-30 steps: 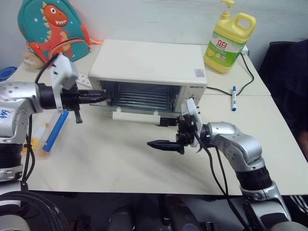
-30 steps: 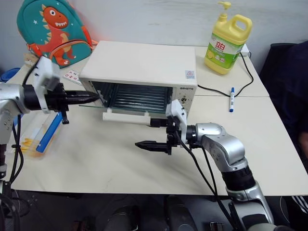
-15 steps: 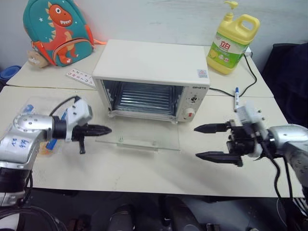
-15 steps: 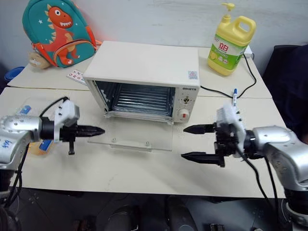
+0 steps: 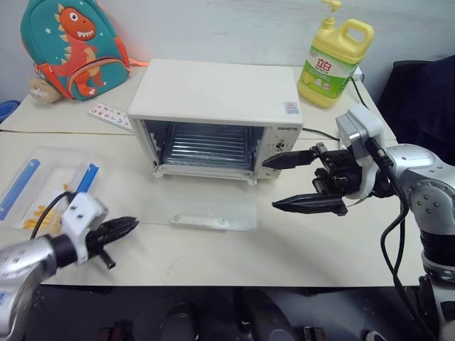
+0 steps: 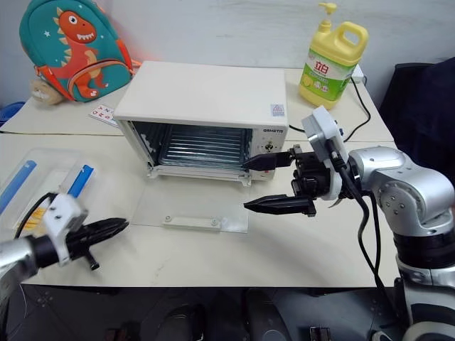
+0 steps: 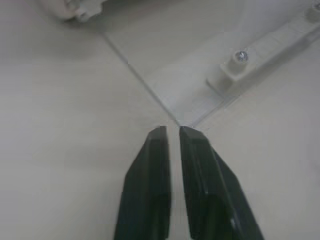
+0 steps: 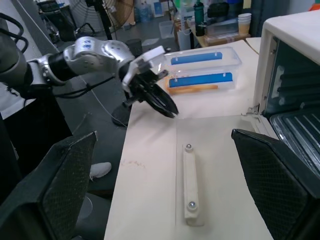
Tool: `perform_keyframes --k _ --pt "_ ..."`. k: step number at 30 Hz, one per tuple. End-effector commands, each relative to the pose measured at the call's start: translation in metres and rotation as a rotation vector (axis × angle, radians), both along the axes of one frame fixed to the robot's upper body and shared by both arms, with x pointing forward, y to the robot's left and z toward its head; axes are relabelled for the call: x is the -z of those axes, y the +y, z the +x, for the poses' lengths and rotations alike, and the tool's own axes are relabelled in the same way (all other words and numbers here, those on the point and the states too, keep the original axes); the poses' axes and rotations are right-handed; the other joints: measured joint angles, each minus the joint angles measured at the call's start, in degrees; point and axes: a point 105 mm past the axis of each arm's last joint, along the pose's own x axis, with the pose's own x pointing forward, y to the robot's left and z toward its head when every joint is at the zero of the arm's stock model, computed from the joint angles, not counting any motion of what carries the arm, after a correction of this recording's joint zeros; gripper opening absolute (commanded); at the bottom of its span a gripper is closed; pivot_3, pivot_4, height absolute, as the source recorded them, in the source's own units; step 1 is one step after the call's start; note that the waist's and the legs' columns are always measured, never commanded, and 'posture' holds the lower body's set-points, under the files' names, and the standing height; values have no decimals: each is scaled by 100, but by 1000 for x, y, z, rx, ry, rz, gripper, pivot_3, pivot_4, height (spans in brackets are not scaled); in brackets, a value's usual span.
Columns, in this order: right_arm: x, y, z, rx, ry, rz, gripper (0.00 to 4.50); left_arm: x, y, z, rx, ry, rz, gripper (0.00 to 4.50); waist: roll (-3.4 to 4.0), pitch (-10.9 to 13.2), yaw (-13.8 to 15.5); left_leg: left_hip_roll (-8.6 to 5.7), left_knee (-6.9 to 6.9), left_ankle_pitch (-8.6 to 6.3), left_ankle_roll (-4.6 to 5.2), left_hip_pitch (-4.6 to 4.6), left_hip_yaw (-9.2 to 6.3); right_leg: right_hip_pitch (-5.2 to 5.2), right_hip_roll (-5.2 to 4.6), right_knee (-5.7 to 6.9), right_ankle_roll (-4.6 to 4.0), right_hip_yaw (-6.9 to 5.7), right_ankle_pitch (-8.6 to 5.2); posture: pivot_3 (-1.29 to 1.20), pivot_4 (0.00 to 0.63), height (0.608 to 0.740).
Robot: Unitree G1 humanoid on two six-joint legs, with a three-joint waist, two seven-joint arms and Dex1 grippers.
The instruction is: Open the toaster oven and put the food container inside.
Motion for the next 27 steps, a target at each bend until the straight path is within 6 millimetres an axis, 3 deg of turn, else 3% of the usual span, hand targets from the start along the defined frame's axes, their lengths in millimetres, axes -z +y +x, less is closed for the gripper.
perform_keyframes --k 1,5,10,13,18,22,27 --pt "-5 8 3 -75 -32 -2 4500 -20 23 -32 -208 -78 -70 1802 0 0 8 0 0 0 0 0 -2 1 0 0 -1 -1 -1 0 150 740" --pt "-5 19 14 -136 -43 -15 4500 -15 64 -73 -583 -83 -264 3088 0 0 1 1 7 -2 0 2 0 4 3 -12 -50 1 -28 0 150 740" --pt "-6 26 18 -190 -48 -18 4500 -14 90 -91 -868 -117 -407 4462 -8 -4 48 -11 11 4 10 -2 -3 14 -7 -37 -74 1 -41 0 150 740" --pt "-5 29 18 -209 -54 -18 4500 -15 99 -86 -980 -138 -542 4462 -15 -8 36 -14 8 -3 19 -4 3 16 -18 -40 -67 4 -37 0 150 740" --pt "-4 29 15 -216 -65 -19 4500 -34 108 -61 -1079 -182 -797 4462 -21 -12 47 -7 6 -13 9 -2 0 14 -16 -30 -45 1 -24 0 150 740" --pt "-4 29 21 -140 -100 -1 4500 -46 111 -40 -1137 -157 -892 4462 -22 -13 52 -5 7 -12 4 2 -3 17 -15 -24 -64 -4 -32 0 150 740" --pt "-5 26 22 -91 -110 11 4500 -43 126 -32 -1253 -113 -959 4462 -21 -13 19 -2 4 -15 -4 3 19 15 -15 -28 -64 -2 -32 0 150 740"
